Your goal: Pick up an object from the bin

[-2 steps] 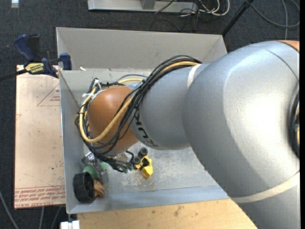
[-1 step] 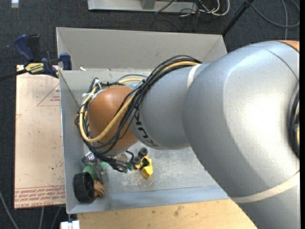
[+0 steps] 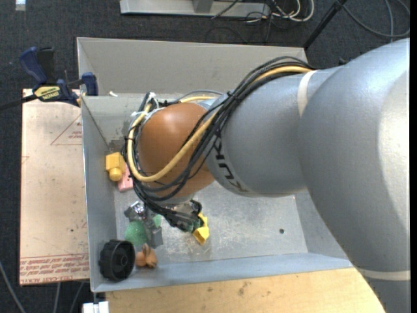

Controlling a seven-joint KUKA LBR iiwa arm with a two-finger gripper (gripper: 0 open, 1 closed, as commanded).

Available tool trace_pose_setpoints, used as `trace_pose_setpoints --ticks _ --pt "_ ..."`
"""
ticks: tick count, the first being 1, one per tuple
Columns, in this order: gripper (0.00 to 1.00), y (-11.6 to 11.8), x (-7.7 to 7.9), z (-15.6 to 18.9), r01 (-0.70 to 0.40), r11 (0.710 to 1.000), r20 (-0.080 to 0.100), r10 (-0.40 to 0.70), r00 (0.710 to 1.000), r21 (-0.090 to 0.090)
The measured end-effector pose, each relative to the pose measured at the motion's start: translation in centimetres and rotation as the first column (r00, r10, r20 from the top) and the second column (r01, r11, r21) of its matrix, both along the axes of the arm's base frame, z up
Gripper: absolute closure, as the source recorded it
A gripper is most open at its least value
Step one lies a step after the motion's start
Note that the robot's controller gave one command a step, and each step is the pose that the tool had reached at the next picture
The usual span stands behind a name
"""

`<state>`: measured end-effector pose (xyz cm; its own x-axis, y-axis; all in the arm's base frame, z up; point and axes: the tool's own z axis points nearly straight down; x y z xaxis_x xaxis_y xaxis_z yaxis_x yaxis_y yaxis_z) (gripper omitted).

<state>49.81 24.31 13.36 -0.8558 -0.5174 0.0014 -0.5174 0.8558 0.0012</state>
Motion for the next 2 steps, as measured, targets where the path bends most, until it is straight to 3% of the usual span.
trace_pose_setpoints --ticks 1,2 --pt "1.00 -0.6 3.1 4.3 -0.035 0.999 0.007 0.035 0.999 0.003" --pt "1.00 -1.0 1.6 6.5 -0.028 1.000 -0.008 0.028 1.000 -0.003"
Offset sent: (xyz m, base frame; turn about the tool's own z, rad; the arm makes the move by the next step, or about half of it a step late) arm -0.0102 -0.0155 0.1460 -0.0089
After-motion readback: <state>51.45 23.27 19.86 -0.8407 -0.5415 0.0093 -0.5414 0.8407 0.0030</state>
